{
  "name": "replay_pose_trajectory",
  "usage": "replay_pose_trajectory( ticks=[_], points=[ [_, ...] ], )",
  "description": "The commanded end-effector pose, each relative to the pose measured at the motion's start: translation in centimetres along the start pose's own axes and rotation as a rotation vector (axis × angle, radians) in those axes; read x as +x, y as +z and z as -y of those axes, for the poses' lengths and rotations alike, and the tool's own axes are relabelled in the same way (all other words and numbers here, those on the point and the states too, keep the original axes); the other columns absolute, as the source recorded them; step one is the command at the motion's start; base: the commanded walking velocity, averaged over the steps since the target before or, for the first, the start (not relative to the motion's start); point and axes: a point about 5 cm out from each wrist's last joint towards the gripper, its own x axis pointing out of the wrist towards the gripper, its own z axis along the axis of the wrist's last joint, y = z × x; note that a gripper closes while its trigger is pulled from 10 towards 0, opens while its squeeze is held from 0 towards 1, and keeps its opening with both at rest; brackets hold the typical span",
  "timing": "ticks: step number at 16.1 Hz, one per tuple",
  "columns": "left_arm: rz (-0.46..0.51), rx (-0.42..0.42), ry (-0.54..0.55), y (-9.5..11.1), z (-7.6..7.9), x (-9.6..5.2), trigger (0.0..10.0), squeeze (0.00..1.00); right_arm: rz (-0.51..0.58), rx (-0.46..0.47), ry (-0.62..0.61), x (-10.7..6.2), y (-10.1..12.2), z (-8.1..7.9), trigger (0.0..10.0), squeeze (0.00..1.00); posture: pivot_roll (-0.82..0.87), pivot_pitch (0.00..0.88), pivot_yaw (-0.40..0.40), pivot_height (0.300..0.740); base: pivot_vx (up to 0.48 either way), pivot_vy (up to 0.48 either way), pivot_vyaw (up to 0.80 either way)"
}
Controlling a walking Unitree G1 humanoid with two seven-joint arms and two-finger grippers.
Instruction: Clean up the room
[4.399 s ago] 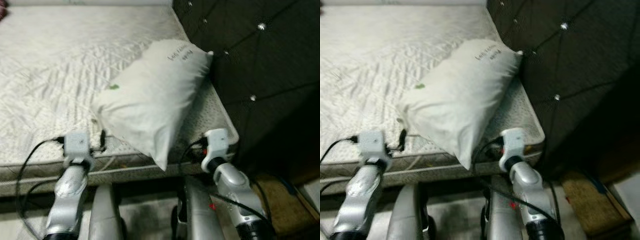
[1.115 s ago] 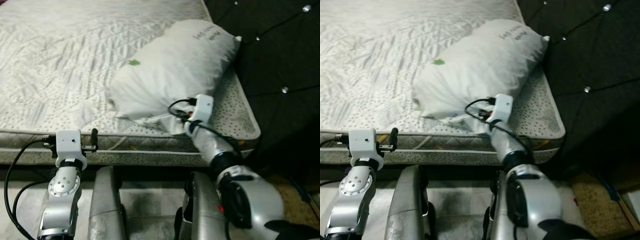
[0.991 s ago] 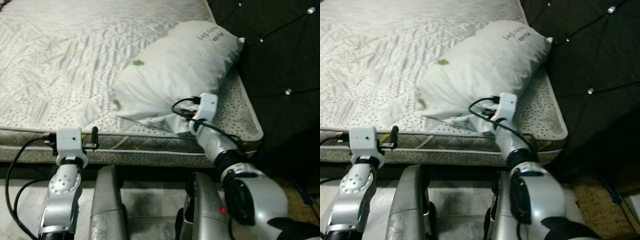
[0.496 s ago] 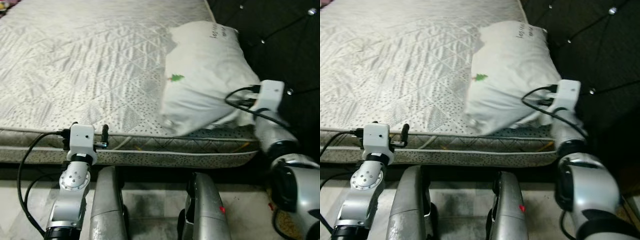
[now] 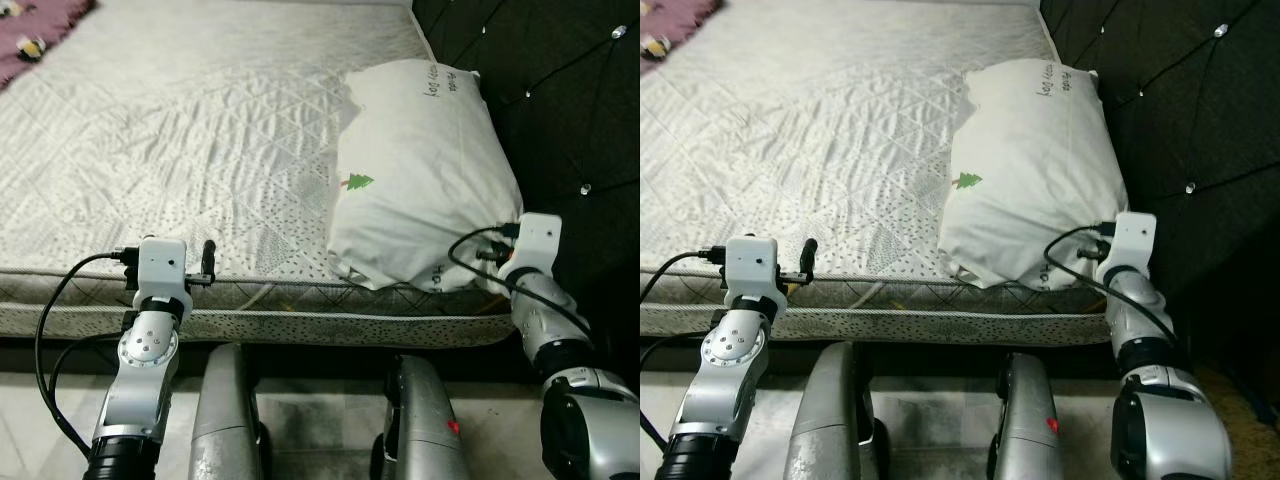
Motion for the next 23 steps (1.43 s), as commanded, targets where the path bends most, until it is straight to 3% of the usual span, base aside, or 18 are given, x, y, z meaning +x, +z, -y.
replay_pose_trajectory(
  ticks=[1,3,5,8,10,13,14,15,16,17,18,21,23],
  points=[
    [-0.002,-0.001,-0.009,0.0,0.0,0.2,10.0,0.0,0.027,0.002,-0.03,0.1,0.8,0.6,0.0,0.0,0.05,0.009,0.01,0.533,0.0,0.0,0.0],
    [0.006,-0.008,-0.004,0.2,-0.1,0.4,10.0,0.0,0.075,-0.019,-0.074,0.3,2.9,1.8,0.0,0.0,0.05,0.007,0.006,0.533,0.0,0.0,0.0],
    [-0.001,-0.016,0.004,-0.1,0.0,0.3,10.0,0.0,0.131,-0.051,-0.193,0.3,6.6,4.9,0.0,0.0,0.05,0.012,-0.003,0.533,0.0,0.0,0.0],
    [-0.007,-0.019,0.005,-0.4,0.0,-0.1,10.0,0.0,0.177,-0.055,-0.33,-0.5,9.1,8.7,0.0,0.0,0.05,0.014,-0.01,0.533,0.0,0.0,0.0],
    [-0.015,-0.02,0.011,-0.5,-0.2,-0.1,10.0,0.0,0.182,-0.04,-0.398,-1.3,9.2,11.0,0.0,0.0,0.05,0.015,-0.008,0.533,0.0,0.0,0.0],
    [-0.018,-0.028,0.034,-0.5,-0.8,0.0,10.0,0.0,0.08,-0.011,-0.377,-1.8,4.5,11.3,0.0,0.0,0.04,0.019,0.011,0.533,0.0,0.0,0.0],
    [-0.016,-0.021,0.02,-0.4,-0.6,0.1,10.0,0.0,0.045,-0.008,-0.344,-1.7,3.1,10.4,1.5,0.0,0.04,0.019,0.014,0.533,0.0,0.0,0.0],
    [-0.015,-0.017,0.009,-0.4,-0.5,0.3,10.0,0.0,0.002,-0.019,-0.285,-1.5,1.2,8.7,10.0,0.0,0.04,0.018,0.021,0.533,0.0,0.0,0.0],
    [-0.015,-0.016,0.009,-0.4,-0.5,0.3,10.0,0.0,-0.005,-0.012,-0.26,-1.4,0.7,7.8,10.0,0.0,0.04,0.019,0.023,0.533,0.0,0.0,0.0],
    [-0.021,-0.017,0.012,-0.4,-0.6,0.4,10.0,0.0,-0.004,-0.007,-0.211,-1.2,0.2,6.2,10.0,0.7,0.03,0.015,0.026,0.533,0.0,0.0,0.0],
    [-0.023,-0.016,0.011,-0.5,-0.5,0.4,10.0,0.0,0.006,0.001,-0.17,-1.0,0.0,5.0,10.0,1.0,0.03,0.016,0.022,0.533,0.0,0.0,0.0],
    [-0.035,-0.022,0.019,-0.8,-0.4,0.2,10.0,0.0,0.008,0.001,-0.13,-0.9,-0.5,2.8,10.0,1.0,0.03,0.012,0.02,0.533,0.0,0.0,0.0],
    [-0.043,-0.023,0.042,-1.0,-0.7,0.2,10.0,0.0,0.03,0.003,-0.13,-1.0,-0.3,2.4,10.0,1.0,0.03,0.012,0.02,0.533,0.0,0.0,0.0]
  ],
)
